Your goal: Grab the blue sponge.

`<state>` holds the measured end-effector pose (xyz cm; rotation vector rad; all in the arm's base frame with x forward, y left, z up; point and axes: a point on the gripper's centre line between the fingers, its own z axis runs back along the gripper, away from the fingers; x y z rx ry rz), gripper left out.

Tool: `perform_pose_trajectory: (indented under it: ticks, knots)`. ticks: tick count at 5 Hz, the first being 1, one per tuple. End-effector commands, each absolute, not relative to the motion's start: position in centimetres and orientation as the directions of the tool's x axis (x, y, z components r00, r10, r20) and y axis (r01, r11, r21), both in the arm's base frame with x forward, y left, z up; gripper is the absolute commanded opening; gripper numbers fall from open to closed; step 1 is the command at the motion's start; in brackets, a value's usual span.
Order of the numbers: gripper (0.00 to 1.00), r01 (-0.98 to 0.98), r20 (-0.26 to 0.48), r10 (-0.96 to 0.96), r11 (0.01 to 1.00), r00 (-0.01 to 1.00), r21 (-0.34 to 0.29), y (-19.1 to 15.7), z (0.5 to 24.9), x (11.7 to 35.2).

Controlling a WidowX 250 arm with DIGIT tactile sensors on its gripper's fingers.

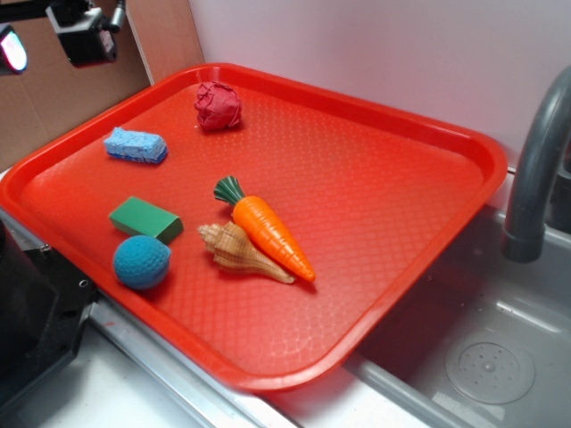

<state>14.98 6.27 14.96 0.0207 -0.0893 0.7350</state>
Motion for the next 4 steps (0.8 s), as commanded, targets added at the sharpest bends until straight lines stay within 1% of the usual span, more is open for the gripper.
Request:
perform_pose_trajectory:
  ticks: [1, 2, 3, 4]
  knots:
    - [1.0, -0.694, 0.105, 0.692, 0.719, 0.714, -0.019, 6.9, 15.4, 14.4]
    - [1.0, -0.843, 0.126, 0.834, 0.525, 0.537, 0.122, 8.2, 12.3, 16.4]
    - [1.0, -0.948, 0.114, 0.943, 0.302, 0.313, 0.105, 9.8, 10.2, 18.1]
    - [1.0, -0.995, 0.149, 0.987, 0.054, 0.067, 0.086, 10.4, 8.3, 18.9]
